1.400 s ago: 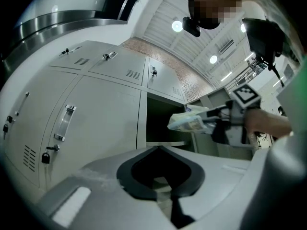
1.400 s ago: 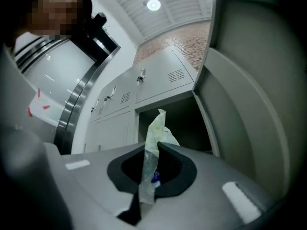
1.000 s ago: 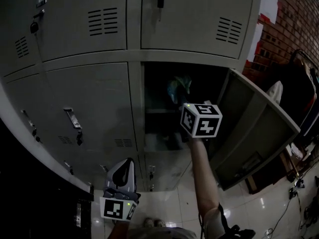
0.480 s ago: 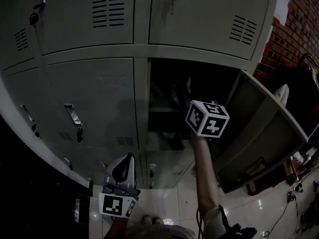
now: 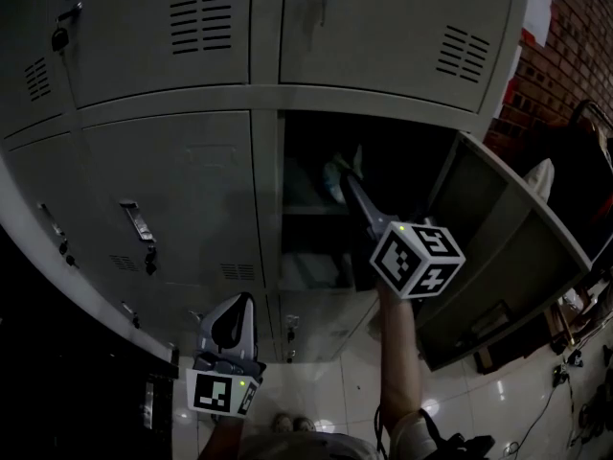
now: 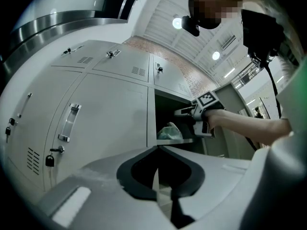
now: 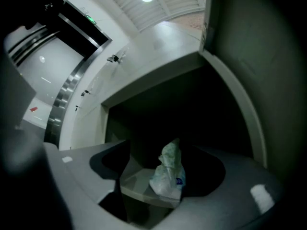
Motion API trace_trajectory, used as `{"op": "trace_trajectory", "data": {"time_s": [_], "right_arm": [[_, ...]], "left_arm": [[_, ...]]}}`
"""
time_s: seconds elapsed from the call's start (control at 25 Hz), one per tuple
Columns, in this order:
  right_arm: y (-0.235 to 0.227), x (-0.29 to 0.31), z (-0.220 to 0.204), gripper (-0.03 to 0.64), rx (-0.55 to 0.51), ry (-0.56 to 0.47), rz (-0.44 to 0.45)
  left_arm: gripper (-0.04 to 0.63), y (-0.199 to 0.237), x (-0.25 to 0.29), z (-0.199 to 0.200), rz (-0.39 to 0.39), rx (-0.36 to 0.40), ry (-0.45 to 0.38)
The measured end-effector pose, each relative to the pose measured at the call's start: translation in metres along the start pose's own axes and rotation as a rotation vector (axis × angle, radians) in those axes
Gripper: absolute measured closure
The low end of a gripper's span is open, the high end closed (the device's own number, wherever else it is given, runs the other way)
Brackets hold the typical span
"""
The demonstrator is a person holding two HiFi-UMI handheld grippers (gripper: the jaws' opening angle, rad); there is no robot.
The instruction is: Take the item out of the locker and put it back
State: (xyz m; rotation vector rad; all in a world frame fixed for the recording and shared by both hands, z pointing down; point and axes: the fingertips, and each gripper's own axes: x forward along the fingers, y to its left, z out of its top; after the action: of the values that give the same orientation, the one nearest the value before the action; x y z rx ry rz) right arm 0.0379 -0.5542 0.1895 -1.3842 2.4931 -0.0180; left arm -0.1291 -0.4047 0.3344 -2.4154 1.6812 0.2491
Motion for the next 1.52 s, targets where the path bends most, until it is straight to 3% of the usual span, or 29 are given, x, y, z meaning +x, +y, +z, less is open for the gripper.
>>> {"op": "trace_trajectory", "data": {"time_s": [0.12, 0.36, 0.6, 1.0, 1.2, 1.36, 1.52], "right_arm": [[0.019, -0.037, 0.004, 0.344, -0.015, -0.062, 0.025], [0.032, -0.119, -0.056, 0.609, 0.081, -0.101, -0.007], [0.043, -0.176, -0.104, 0.615, 0.093, -0.093, -0.017], [0.045, -0.195, -0.091, 0.615, 0.071, -0.117, -0.013], [0.046, -0.208, -0.098, 0.615, 0.082, -0.088, -0.012], [0.054, -0.22, -0.101, 0.615, 0.097, -0.066, 0.038], [0.074, -0.25, -0.119, 0.615, 0.108, -0.014, 0.033]], "left_arm": [[0.589, -0.005, -0.001, 0.001, -0.012, -0.015, -0.004], [0.589, -0.021, -0.003, 0.012, -0.049, 0.031, -0.021], [0.589, -0.043, -0.008, 0.0, -0.088, 0.027, 0.013], [0.589, -0.056, 0.0, -0.002, -0.112, 0.032, 0.019], [0.589, -0.071, 0.0, 0.003, -0.106, -0.033, 0.012], [0.589, -0.089, -0.014, -0.007, -0.101, -0.054, 0.042], [0.589, -0.099, -0.05, -0.029, -0.129, -0.018, 0.124]]}}
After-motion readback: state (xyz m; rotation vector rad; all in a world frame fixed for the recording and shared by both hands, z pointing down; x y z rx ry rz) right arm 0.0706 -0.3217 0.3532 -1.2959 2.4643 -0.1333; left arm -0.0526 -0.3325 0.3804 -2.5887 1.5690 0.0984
